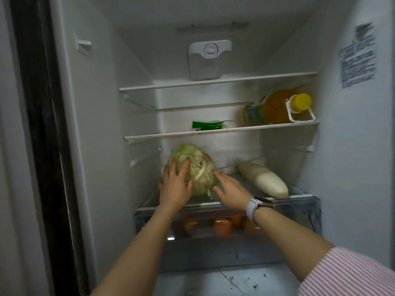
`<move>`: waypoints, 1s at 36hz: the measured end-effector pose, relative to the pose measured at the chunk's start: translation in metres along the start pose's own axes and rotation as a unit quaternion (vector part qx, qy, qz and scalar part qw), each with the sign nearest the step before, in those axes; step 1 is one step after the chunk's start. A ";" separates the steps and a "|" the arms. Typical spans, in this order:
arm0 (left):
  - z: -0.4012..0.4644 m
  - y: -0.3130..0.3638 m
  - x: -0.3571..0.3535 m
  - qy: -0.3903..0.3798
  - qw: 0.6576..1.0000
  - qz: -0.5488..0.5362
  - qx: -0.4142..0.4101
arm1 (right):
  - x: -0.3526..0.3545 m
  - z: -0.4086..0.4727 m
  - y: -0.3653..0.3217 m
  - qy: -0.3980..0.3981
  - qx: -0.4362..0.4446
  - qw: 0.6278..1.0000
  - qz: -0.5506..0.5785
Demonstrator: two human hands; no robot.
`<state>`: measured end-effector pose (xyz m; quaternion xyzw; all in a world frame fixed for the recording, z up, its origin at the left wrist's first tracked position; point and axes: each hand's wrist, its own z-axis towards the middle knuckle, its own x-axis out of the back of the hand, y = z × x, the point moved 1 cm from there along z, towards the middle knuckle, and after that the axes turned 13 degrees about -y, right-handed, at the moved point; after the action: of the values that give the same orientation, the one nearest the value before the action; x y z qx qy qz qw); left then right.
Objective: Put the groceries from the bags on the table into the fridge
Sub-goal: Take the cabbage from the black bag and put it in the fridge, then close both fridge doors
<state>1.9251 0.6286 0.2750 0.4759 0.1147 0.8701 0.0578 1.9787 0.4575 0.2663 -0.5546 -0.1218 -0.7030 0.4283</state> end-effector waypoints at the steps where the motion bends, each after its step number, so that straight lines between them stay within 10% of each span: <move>1: -0.005 0.002 0.003 -0.007 1.000 -0.002 0.001 | 0.002 -0.006 -0.002 0.005 -0.001 1.000 0.002; 19: -0.243 0.180 -0.005 0.059 0.972 -0.201 -0.103 | 0.025 -0.322 -0.017 0.155 -0.066 0.984 0.063; 36: -0.390 0.449 -0.076 -0.146 0.893 -0.260 -0.338 | 0.098 -0.643 0.045 0.255 -0.289 0.920 -0.072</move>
<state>1.6416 0.1223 0.1238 0.5026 -0.0763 0.7312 0.4549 1.5763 -0.0308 0.1106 -0.4457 0.1603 -0.8541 0.2147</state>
